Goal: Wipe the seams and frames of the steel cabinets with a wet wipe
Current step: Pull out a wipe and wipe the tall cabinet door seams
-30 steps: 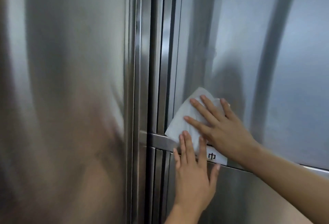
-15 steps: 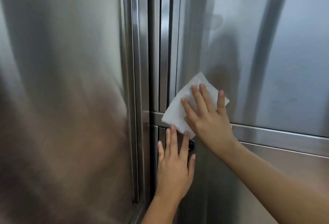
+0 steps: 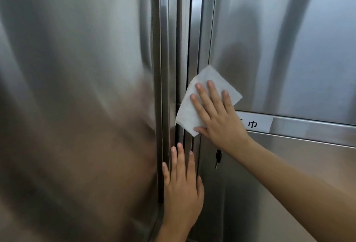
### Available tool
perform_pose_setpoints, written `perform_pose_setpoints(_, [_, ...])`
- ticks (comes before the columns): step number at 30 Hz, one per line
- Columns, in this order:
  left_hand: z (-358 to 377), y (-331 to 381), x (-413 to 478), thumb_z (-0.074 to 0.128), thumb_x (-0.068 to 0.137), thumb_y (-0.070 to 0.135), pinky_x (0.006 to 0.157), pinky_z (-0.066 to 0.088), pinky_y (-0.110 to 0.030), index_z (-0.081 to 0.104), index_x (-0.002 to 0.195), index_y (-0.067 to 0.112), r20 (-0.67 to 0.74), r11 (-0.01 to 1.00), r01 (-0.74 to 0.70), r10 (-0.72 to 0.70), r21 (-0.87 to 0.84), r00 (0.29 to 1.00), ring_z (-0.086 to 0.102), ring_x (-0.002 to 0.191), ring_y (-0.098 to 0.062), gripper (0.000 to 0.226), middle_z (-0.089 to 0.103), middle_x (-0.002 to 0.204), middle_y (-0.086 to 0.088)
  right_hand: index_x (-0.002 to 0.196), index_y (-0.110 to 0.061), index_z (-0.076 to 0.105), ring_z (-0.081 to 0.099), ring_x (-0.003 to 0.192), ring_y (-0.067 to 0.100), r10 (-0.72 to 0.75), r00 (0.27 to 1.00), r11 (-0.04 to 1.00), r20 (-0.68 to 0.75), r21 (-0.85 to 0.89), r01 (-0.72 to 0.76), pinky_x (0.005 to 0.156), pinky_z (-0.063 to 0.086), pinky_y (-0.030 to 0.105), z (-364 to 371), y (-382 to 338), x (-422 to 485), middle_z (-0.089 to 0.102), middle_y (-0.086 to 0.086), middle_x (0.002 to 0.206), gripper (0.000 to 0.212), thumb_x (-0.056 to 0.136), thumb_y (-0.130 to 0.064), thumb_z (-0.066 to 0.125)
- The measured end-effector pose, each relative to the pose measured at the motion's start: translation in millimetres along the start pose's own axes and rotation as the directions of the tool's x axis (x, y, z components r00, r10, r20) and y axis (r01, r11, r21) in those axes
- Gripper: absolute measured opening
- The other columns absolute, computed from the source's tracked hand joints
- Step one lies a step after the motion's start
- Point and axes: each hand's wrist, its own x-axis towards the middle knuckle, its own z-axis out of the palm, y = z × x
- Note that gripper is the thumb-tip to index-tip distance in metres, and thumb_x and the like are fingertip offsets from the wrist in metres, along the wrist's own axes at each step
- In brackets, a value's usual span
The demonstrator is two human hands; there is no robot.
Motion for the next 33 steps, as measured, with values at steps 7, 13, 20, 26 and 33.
perform_pose_setpoints(7, [-3.4,2.0,-5.0,0.035,0.081,0.03,0.112,0.002,-0.043,0.033,0.139,0.011,-0.013,0.999,0.017,-0.018,-0.035,1.0,0.004,0.143,-0.024,0.061,0.022,0.151,-0.014,0.147,-0.014,0.008,0.011,0.142,0.032,-0.145,0.987,0.989,0.074,-0.004,0.146,0.112,0.008,0.048,-8.5,-7.0,-8.2,0.003,0.011,0.152,0.095,0.076,-0.056,0.056])
perform_pose_setpoints(13, [-8.6,-0.6,-13.9,0.031,0.078,0.021,0.111,0.005,-0.044,0.042,0.128,0.012,-0.052,0.997,0.028,-0.032,-0.065,0.998,-0.001,0.144,-0.022,0.053,0.019,0.151,-0.012,0.131,0.008,-0.034,-0.031,0.128,0.044,-0.143,0.918,0.98,0.371,-0.075,0.183,0.11,-0.008,0.051,-11.3,-63.6,-44.8,-0.042,0.032,0.134,0.085,0.097,-0.05,0.017])
perform_pose_setpoints(20, [-18.1,-2.7,-33.5,0.031,0.076,0.017,0.111,0.002,-0.041,0.042,0.125,0.013,-0.042,0.996,0.024,-0.027,-0.084,0.999,0.008,0.142,-0.025,0.05,0.02,0.15,-0.012,0.141,0.007,-0.021,-0.02,0.137,0.044,0.028,0.96,0.999,0.277,-0.029,-0.021,0.111,-0.013,0.054,11.2,-101.0,-83.9,-0.027,0.031,0.146,0.093,0.089,-0.051,0.03])
perform_pose_setpoints(26, [-21.4,1.1,-35.0,0.032,0.076,0.019,0.111,0.0,-0.041,0.036,0.133,0.011,-0.017,0.998,0.032,-0.033,-0.051,0.999,0.008,0.141,-0.027,0.058,0.019,0.151,-0.013,0.143,0.001,0.006,0.007,0.14,0.03,0.251,0.961,0.954,0.119,0.137,-0.266,0.113,0.001,0.049,9.5,-109.2,-36.3,0.012,0.018,0.15,0.082,0.087,-0.046,0.042])
perform_pose_setpoints(33, [-27.0,-9.4,-31.3,0.034,0.077,0.015,0.113,0.005,-0.037,0.035,0.136,0.01,-0.066,0.997,0.011,-0.016,-0.08,0.998,0.013,0.142,-0.029,0.059,0.021,0.151,-0.015,0.144,0.001,-0.015,-0.02,0.139,0.039,0.124,0.977,0.976,0.171,0.156,-0.152,0.112,-0.006,0.051,38.8,-132.8,-88.5,-0.024,0.026,0.15,0.09,0.087,-0.042,0.04])
